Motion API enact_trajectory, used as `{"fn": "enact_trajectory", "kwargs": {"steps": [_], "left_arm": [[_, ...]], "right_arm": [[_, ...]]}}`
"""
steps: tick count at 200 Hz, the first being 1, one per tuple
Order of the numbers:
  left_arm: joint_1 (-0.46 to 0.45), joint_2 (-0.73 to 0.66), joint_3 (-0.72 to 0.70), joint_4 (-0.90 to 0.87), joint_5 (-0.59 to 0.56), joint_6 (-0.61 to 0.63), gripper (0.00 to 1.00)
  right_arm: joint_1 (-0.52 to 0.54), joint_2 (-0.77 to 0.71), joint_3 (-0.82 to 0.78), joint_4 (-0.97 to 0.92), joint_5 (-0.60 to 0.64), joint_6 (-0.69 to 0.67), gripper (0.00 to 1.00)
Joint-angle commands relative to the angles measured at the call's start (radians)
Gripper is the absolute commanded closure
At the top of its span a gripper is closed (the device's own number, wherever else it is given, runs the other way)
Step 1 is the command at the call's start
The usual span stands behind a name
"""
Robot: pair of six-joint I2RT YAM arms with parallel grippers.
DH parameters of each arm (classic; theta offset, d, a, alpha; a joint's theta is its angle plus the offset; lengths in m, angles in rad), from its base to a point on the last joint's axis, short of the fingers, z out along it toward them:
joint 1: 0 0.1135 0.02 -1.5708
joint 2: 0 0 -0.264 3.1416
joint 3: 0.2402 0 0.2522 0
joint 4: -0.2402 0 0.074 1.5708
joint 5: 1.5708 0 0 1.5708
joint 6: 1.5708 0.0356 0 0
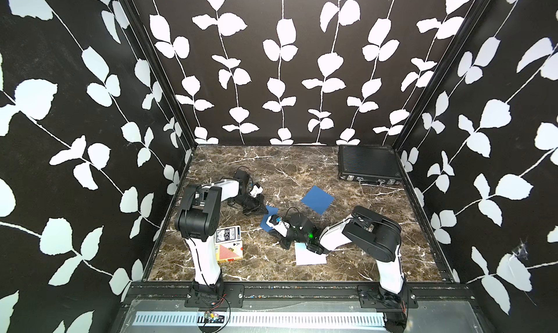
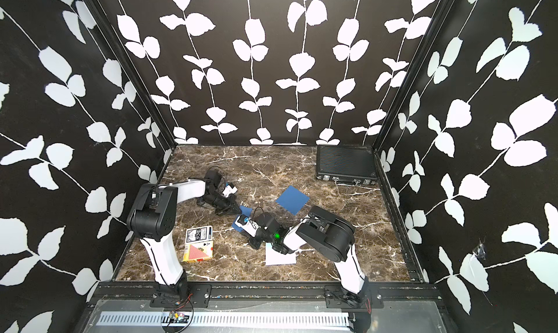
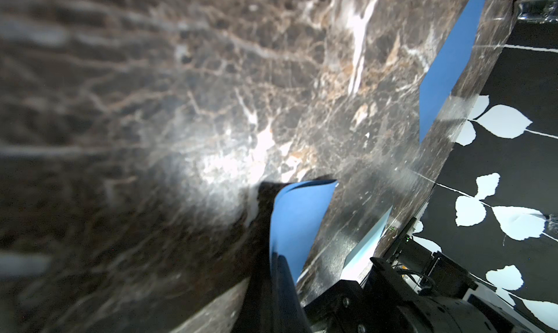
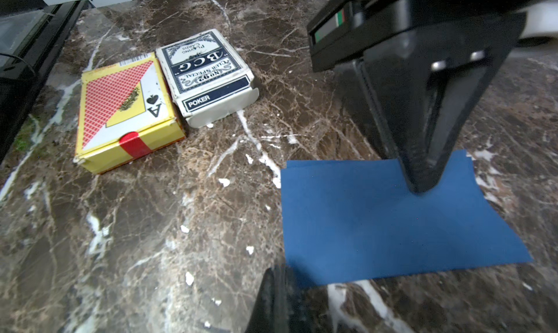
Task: Fold the square paper along the opposite sides
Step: Smooth out the paper at the center of the board.
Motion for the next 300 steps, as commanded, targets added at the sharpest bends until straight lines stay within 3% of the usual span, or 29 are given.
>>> {"fn": "enact_trajectory", "kwargs": {"steps": [1,26,56,80,106,125,196,300], "left_arm": [[0.013,0.014,0.006,-0.021,-0.079,0.008,1.00],[0.012,0.014,0.003,-0.020,-0.079,0.007,1.00],[0.012,-0.006,-0.023,0.004,-0.069,-0.018,1.00],[0.012,-0.044,-0.067,0.046,-0.066,-0.059,1.00],[0.011,-0.066,-0.151,0.187,-0.059,-0.180,1.00],[-0.006,-0.082,-0.200,0.264,-0.070,-0.239,1.00],[-0.014,-0.124,-0.252,0.272,-0.119,-0.222,1.00],[-0.014,-0.129,-0.290,0.296,-0.102,-0.217,1.00]], "right_arm": [[0.024,0.030,-0.016,-0.196,-0.074,-0.015,1.00],[0.025,0.013,-0.016,-0.180,-0.120,-0.004,1.00],[-0.025,-0.126,-0.034,-0.094,-0.143,0.065,1.00],[-0.096,-0.177,-0.040,0.004,-0.032,0.091,1.00],[-0.120,-0.115,0.008,0.052,0.132,0.028,1.00],[-0.131,-0.048,0.072,0.051,0.152,0.003,1.00],[-0.133,0.061,0.218,-0.065,0.084,-0.040,1.00],[-0.122,0.144,0.209,-0.196,0.284,-0.088,1.00]]}}
